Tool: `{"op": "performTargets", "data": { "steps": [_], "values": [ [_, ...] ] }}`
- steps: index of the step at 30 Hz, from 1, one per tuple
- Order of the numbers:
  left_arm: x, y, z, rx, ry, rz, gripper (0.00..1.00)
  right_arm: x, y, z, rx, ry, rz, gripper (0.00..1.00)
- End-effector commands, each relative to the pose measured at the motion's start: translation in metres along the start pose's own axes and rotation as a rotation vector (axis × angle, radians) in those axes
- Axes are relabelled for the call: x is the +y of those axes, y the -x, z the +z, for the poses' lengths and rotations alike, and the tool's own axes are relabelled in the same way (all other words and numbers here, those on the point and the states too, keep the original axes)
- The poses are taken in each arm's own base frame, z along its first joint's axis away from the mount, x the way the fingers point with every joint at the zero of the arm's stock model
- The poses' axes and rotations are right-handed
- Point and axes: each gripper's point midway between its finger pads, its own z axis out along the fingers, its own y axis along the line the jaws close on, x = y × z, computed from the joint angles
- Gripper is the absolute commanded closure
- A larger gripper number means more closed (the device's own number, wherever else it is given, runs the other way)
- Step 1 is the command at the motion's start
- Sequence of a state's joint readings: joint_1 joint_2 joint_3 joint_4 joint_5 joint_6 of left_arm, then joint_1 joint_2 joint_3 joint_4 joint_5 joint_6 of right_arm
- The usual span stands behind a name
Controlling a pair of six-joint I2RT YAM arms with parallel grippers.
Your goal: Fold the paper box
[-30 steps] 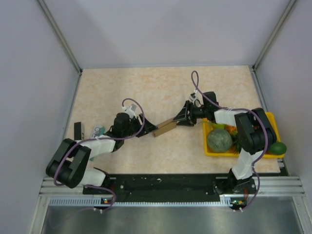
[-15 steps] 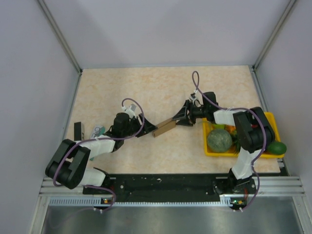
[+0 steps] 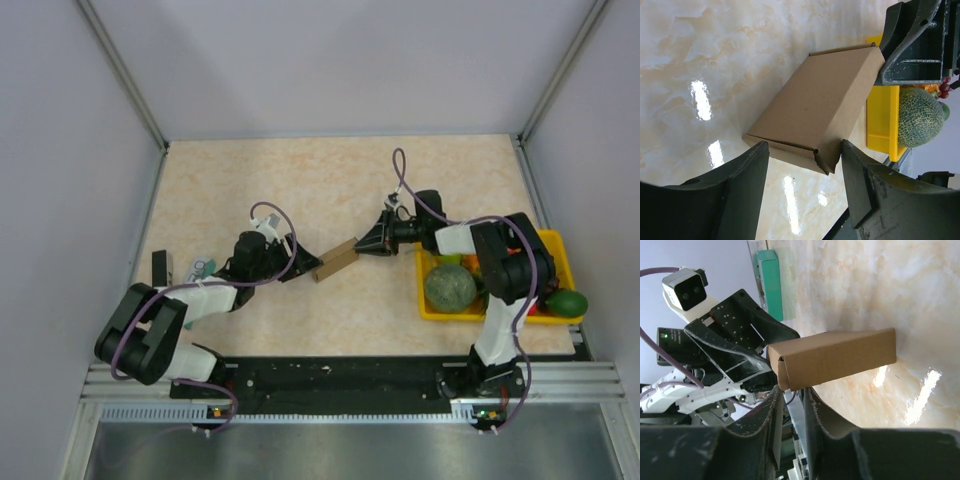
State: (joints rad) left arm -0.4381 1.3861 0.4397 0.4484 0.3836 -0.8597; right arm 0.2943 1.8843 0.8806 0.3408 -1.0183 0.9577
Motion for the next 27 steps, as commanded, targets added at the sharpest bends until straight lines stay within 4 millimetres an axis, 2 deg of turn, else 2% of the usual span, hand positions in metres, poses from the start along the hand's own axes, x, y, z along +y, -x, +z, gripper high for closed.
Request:
{"op": "performTargets", "data": {
  "steps": [1, 4, 5, 6, 7, 9, 10, 11, 15, 25, 27],
  "values": [
    [0.035, -0.017, -0.001, 0.042, 0.117, 0.003, 0.37, -0.034, 0.005, 0.001, -0.044, -0.058, 0.037, 0.82],
    [0.036, -0.017, -0.001, 0.047, 0.119, 0.005, 0.37, -0.028, 0.005, 0.001, -0.036, -0.039, 0.027, 0.81],
    [0.036, -0.017, 0.0, 0.047, 0.119, 0.005, 0.37, -0.022, 0.007, 0.0, -0.039, -0.027, 0.01, 0.78],
    [0.037, -0.018, 0.0, 0.048, 0.121, 0.004, 0.37, -0.005, 0.011, -0.004, -0.05, -0.004, -0.028, 0.74],
    [0.036, -0.017, 0.0, 0.048, 0.118, 0.006, 0.37, 0.004, 0.012, -0.007, -0.058, 0.007, -0.054, 0.62],
    [0.036, -0.017, -0.001, 0.048, 0.12, 0.007, 0.37, 0.029, 0.015, -0.016, -0.071, 0.011, -0.106, 0.5],
    [0.036, -0.017, -0.001, 0.048, 0.118, 0.008, 0.37, 0.033, 0.017, -0.018, -0.079, 0.005, -0.145, 0.4],
    [0.036, -0.018, -0.001, 0.05, 0.118, 0.007, 0.37, 0.042, 0.022, -0.018, -0.082, 0.01, -0.17, 0.38],
    [0.035, -0.019, -0.002, 0.049, 0.113, 0.01, 0.37, 0.033, 0.027, -0.013, -0.061, -0.018, -0.161, 0.37],
    [0.046, -0.026, -0.004, 0.052, 0.132, 0.002, 0.39, -0.013, 0.026, 0.0, -0.038, -0.075, -0.108, 0.47],
    [0.04, -0.025, -0.006, 0.051, 0.113, 0.007, 0.37, -0.025, 0.021, 0.001, -0.034, -0.099, -0.091, 0.51]
  ]
}}
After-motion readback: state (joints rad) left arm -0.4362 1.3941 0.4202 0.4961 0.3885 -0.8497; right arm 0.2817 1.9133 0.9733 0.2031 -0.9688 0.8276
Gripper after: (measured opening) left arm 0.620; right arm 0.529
